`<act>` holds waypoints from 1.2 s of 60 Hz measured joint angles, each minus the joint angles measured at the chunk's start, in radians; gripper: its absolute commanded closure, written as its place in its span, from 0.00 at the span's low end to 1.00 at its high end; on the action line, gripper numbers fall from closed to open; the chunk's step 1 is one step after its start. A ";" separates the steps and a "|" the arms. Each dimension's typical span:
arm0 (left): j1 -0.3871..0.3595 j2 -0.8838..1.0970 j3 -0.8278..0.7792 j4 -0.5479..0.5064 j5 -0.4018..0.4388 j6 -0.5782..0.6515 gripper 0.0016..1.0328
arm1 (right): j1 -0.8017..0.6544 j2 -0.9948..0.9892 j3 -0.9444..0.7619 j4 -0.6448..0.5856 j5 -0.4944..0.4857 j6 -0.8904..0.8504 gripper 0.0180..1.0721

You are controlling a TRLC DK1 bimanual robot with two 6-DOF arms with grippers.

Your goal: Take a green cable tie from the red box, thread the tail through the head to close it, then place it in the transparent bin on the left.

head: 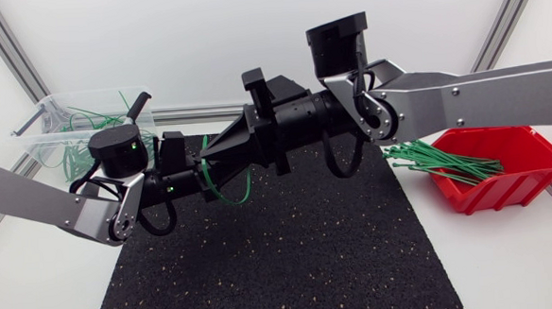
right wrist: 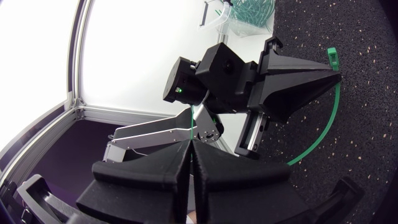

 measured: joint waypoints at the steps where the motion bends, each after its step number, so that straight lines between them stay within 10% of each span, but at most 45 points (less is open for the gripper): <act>1: 0.000 0.000 0.000 0.000 0.000 -0.009 0.97 | 0.000 0.000 0.000 0.000 0.001 0.000 0.94; 31: -0.037 -0.023 -0.001 0.000 -0.098 -0.058 0.97 | 0.026 -0.028 -0.031 0.003 0.032 -0.001 0.94; 72: -0.011 -0.052 -0.014 0.000 -0.018 -0.415 0.97 | 0.040 -0.030 -0.080 0.081 0.084 0.132 0.94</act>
